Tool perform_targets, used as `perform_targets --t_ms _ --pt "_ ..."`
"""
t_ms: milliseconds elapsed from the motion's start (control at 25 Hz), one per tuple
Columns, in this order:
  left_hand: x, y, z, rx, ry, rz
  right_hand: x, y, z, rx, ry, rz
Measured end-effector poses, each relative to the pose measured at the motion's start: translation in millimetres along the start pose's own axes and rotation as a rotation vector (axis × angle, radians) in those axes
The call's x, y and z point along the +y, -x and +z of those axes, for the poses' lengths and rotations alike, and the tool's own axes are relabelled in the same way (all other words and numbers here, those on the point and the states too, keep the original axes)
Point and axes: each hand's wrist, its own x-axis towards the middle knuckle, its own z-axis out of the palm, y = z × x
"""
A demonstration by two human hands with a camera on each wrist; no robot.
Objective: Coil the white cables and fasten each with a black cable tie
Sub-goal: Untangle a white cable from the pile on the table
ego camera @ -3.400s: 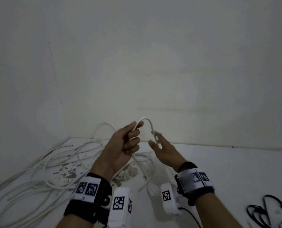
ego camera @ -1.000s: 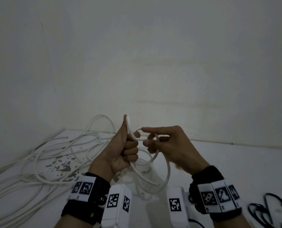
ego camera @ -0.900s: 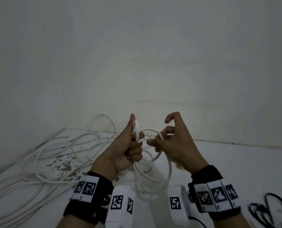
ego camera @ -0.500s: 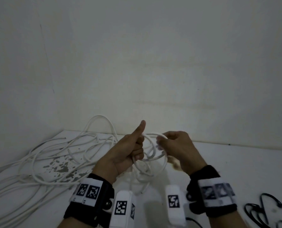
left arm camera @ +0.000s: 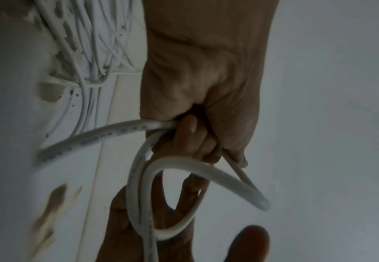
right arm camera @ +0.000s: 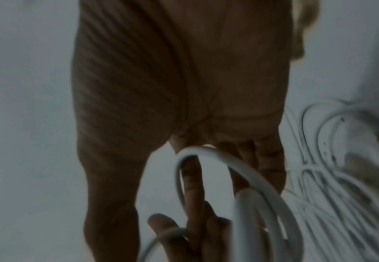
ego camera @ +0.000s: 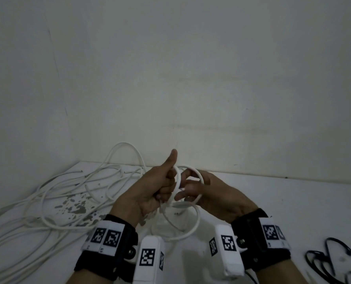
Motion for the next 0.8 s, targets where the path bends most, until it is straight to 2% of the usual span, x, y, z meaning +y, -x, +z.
perform_targets --t_ms 80,160,200,320,360,440,520,680,720,800 --pt "1.5 0.0 4.8 0.006 -0.027 0.006 0.0 1.4 -4.4 -0.025 0.319 0.015" --pt "3.6 1.0 6.0 0.014 -0.007 0.021 -1.1 3.0 -5.3 0.117 0.602 0.06" --pt "4.8 2.3 5.0 0.012 0.013 0.03 -2.1 2.7 -4.7 0.222 0.665 0.048" --pt "8.7 8.4 -0.6 -0.044 0.053 0.047 -8.2 2.3 -14.2 0.633 0.531 -0.115" --pt "8.8 10.1 -2.3 -0.056 0.052 0.06 -13.8 6.0 -19.1 0.684 0.454 -0.153" --pt "9.6 9.2 -3.9 -0.043 0.019 0.107 -23.6 13.6 -23.5 0.591 0.434 -0.13" --pt "9.3 5.5 -0.3 -0.018 -0.011 0.124 -24.4 17.7 -16.7 0.481 0.527 -0.083" --pt "2.3 0.1 6.4 -0.017 0.063 0.083 -14.9 10.7 2.3 0.305 0.576 -0.122" --pt "0.9 0.3 6.2 -0.021 0.093 0.076 -12.4 6.8 5.1 0.323 0.629 -0.157" --pt "0.7 1.3 4.4 -0.035 0.151 0.067 -6.8 1.4 9.6 0.477 0.778 -0.263"
